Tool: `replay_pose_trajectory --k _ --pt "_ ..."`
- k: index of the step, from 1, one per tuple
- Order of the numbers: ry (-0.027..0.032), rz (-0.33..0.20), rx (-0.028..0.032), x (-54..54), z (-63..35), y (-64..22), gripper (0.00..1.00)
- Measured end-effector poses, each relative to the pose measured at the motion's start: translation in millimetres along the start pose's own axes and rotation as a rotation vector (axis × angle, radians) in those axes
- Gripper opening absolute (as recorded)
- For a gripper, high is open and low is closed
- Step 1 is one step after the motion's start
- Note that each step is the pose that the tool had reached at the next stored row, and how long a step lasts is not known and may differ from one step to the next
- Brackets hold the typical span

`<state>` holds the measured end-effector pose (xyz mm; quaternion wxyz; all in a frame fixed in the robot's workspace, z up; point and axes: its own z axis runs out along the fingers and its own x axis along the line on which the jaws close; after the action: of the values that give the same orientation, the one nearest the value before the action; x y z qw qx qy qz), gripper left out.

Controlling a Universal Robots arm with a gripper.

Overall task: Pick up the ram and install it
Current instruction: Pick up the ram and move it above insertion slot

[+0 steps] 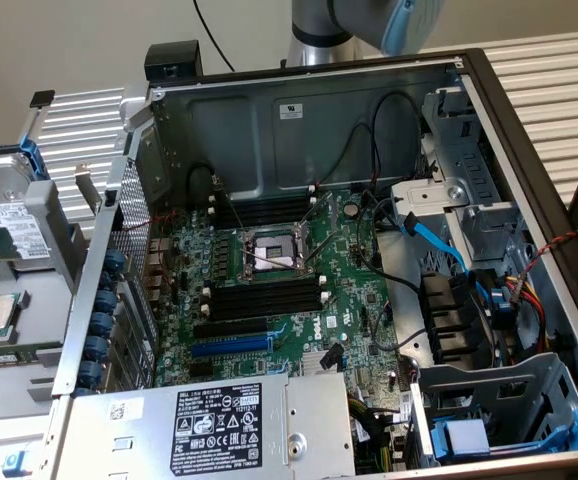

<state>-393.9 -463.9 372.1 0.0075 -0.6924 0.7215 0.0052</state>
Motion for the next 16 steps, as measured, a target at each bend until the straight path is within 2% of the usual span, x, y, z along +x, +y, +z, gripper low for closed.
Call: replay_pose_trajectory --k 4,11,16 --pt "0.0000 0.000 0.0000 -0.9 -6.3 -18.2 0.14" --pt "-0.0002 0.000 0.0000 -2.1 -32.3 -45.2 0.14" --pt "-0.0001 0.000 -0.0004 -3.1 -45.2 -67.7 0.14"
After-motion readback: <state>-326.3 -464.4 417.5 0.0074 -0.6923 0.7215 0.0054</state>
